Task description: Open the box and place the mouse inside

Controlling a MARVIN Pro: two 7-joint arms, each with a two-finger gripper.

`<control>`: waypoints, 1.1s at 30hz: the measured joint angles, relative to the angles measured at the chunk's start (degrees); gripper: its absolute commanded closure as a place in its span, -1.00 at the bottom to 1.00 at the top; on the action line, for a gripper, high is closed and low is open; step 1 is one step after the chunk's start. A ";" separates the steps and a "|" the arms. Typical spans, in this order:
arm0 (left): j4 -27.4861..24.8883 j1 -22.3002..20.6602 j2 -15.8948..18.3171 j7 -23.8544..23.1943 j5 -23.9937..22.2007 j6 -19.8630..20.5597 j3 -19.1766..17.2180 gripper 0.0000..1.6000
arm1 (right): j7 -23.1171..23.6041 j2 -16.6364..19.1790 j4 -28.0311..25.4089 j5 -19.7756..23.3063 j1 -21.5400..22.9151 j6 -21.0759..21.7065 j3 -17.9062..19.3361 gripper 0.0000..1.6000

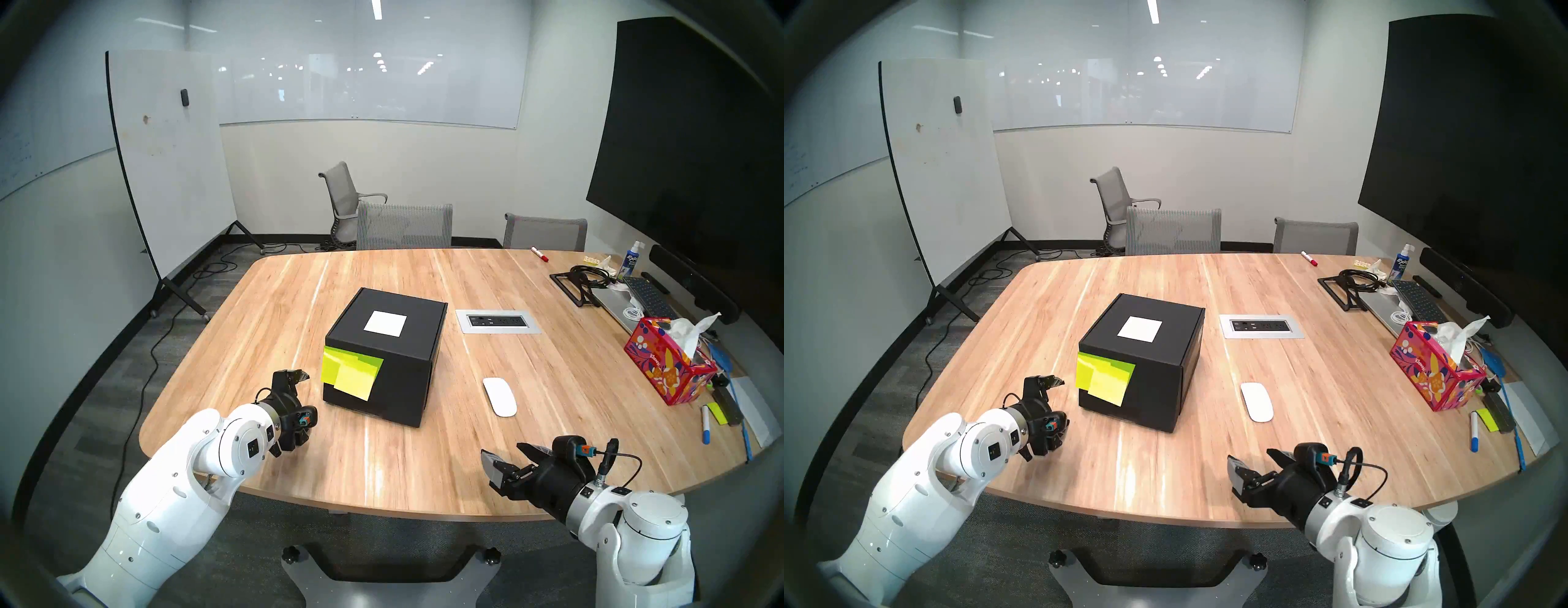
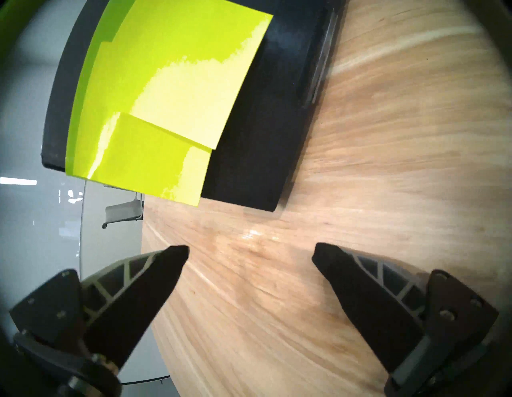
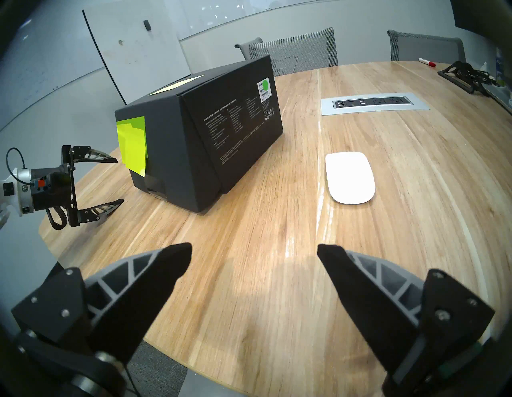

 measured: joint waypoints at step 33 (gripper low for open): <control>-2.07 0.14 -0.23 -7.25 -3.01 4.22 -2.31 -1.00 | 0.19 -0.19 0.00 -0.25 0.05 0.00 0.07 -1.00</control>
